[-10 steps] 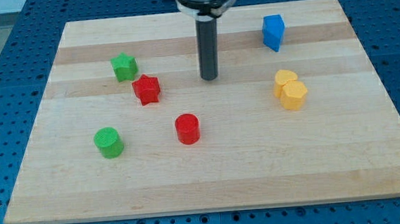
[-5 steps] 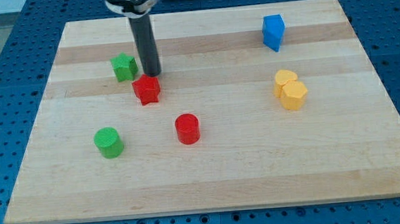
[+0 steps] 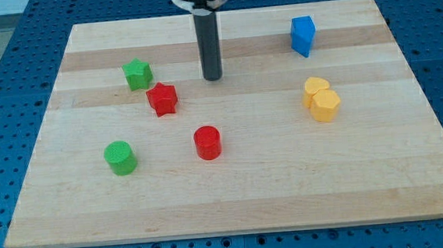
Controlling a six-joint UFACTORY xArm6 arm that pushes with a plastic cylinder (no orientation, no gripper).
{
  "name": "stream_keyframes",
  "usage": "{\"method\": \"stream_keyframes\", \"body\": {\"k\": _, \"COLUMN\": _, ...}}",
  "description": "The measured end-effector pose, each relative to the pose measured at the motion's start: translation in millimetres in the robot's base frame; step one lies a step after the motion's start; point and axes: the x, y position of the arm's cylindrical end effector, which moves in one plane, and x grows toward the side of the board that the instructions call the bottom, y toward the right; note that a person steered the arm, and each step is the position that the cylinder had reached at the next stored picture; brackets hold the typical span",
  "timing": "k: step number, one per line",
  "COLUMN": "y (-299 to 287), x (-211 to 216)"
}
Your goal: Move the red circle close to the red star
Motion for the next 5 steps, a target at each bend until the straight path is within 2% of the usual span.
{"method": "stream_keyframes", "body": {"k": 4, "y": 13.9, "x": 0.6}}
{"method": "stream_keyframes", "body": {"k": 5, "y": 28.2, "x": 13.7}}
